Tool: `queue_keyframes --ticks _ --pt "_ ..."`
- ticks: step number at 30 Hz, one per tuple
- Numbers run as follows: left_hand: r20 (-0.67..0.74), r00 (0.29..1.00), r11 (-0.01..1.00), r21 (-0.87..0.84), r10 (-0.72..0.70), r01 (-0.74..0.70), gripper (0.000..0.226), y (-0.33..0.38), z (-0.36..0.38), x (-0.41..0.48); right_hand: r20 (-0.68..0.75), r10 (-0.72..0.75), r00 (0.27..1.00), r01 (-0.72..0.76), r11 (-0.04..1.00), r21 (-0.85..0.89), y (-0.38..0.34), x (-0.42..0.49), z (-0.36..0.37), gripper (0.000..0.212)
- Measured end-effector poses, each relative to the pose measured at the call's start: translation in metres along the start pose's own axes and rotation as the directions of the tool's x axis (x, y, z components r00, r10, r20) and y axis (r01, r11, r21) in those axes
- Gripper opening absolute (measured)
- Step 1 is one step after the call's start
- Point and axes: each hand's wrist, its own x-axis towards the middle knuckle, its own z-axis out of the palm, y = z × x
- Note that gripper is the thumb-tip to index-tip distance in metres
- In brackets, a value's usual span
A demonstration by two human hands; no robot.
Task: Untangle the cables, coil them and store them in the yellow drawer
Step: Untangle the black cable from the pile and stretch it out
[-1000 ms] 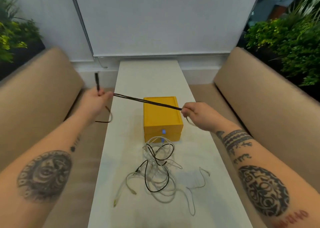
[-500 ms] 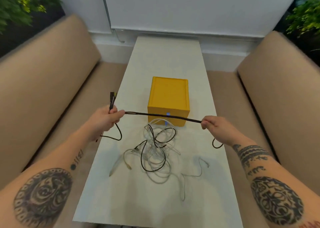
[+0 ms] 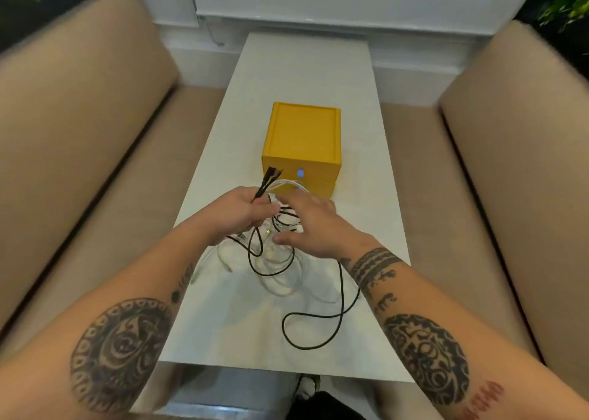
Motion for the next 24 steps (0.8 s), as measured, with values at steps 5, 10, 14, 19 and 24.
queue_keyframes --ticks 5,10,14,19,24 --pt "-0.081 0.979 0.979 0.099 0.186 -0.178 0.035 0.014 -0.011 -0.010 -0.138 0.001 0.990 0.012 0.995 0.096 -0.016 -0.021 -0.028 0.023" --pt "-0.490 0.865 0.851 -0.404 0.108 -0.335 0.052 -0.012 -0.075 -0.041 -0.349 0.058 0.935 -0.016 0.992 0.124 -0.002 -0.078 -0.073 0.037" --pt "-0.517 0.819 0.465 -0.805 -0.249 -0.367 0.051 -0.058 -0.144 -0.077 -0.426 0.165 0.890 -0.059 0.966 0.250 0.019 -0.127 -0.083 0.047" --pt "-0.492 0.603 0.416 -0.867 -0.628 -0.275 0.031 -0.118 -0.125 -0.089 -0.223 0.314 0.923 -0.333 0.942 -0.049 0.046 -0.145 -0.025 0.034" --pt "-0.371 0.568 0.330 -0.927 -0.734 -0.179 0.022 -0.179 -0.085 -0.091 -0.085 0.521 0.849 -0.526 0.849 -0.046 0.091 -0.161 0.060 0.028"
